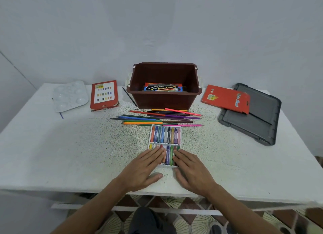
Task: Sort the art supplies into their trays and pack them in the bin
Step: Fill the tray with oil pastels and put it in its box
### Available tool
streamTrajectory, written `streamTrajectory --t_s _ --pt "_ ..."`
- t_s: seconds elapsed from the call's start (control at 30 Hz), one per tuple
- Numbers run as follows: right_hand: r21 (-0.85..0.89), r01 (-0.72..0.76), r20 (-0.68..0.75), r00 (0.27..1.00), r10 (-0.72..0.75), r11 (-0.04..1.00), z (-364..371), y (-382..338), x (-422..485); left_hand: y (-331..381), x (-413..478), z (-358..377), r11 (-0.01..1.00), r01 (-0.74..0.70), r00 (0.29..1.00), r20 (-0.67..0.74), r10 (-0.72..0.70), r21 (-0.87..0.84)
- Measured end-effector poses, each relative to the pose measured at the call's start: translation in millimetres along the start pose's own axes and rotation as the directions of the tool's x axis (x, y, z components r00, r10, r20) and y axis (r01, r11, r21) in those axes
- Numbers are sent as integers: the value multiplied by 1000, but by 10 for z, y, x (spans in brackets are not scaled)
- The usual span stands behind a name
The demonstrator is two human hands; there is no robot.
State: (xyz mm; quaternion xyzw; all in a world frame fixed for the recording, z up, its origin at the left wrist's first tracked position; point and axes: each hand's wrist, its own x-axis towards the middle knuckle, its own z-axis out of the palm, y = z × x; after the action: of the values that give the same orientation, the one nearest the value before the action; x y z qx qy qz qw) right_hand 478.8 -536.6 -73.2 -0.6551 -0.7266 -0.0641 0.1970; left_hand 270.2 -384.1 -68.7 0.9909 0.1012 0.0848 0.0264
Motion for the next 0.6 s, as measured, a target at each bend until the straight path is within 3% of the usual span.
streamTrajectory --t_s 0.33,0.6 --pt "24 64 -5 998 -64 998 -7 -26 247 -51 -74 -5 998 -19 988 -156 8 -66" --pt "15 6 26 1000 -6 1000 100 -114 196 -73 -101 53 995 -8 984 -176 -9 -97"
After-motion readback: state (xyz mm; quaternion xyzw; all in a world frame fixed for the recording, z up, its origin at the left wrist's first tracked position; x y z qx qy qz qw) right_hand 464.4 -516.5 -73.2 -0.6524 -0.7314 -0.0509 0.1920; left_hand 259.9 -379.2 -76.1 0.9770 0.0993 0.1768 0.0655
